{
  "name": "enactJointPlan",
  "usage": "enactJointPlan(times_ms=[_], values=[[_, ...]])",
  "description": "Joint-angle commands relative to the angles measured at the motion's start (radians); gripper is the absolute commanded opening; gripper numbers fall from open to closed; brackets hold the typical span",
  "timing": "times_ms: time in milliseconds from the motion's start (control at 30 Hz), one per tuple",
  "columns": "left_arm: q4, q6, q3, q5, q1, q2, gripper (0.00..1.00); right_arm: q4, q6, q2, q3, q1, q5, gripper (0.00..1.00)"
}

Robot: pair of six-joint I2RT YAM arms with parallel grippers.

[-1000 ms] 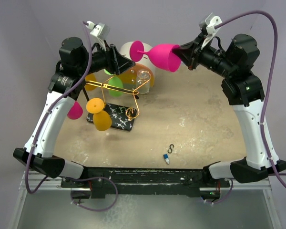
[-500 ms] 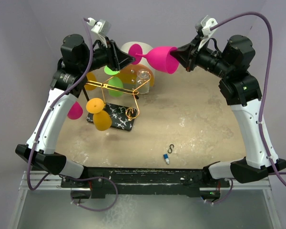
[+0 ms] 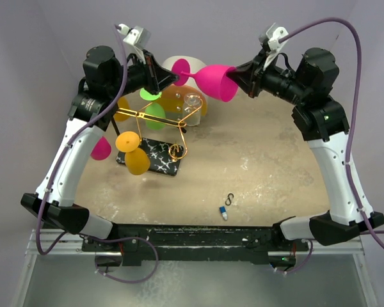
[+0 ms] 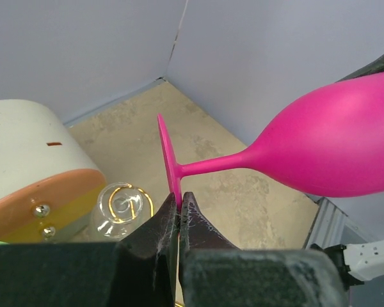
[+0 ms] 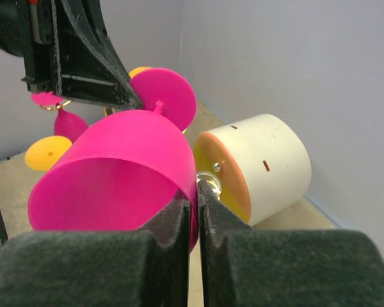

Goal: Place the wine glass upside down on the wine glass rack

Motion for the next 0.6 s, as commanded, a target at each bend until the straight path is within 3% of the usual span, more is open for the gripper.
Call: enactJointPlan(times_ms=[0, 333, 433, 567], values=[[0.004, 0.103, 0.03, -0.081, -0.002, -0.042, 0.0, 0.039, -0.013, -0.025, -0.02, 0.006, -0.063, 0.12], [-0.059, 0.24, 0.009, -0.179, -0.001, -0.119, 0.0, -0.002, -0.047, -0.075, -0.041, 0.006, -0.1, 0.66], [-0.078, 0.301, 0.004, -0.216, 0.0, -0.147, 0.0, -0.023, -0.088, -0.108, -0.057, 0.005, -0.077, 0.74], [-0.124, 0.386, 0.028, -0.235, -0.001, -0.163, 0.0, -0.043, -0.116, -0.143, -0.074, -0.017, -0.061, 0.79]])
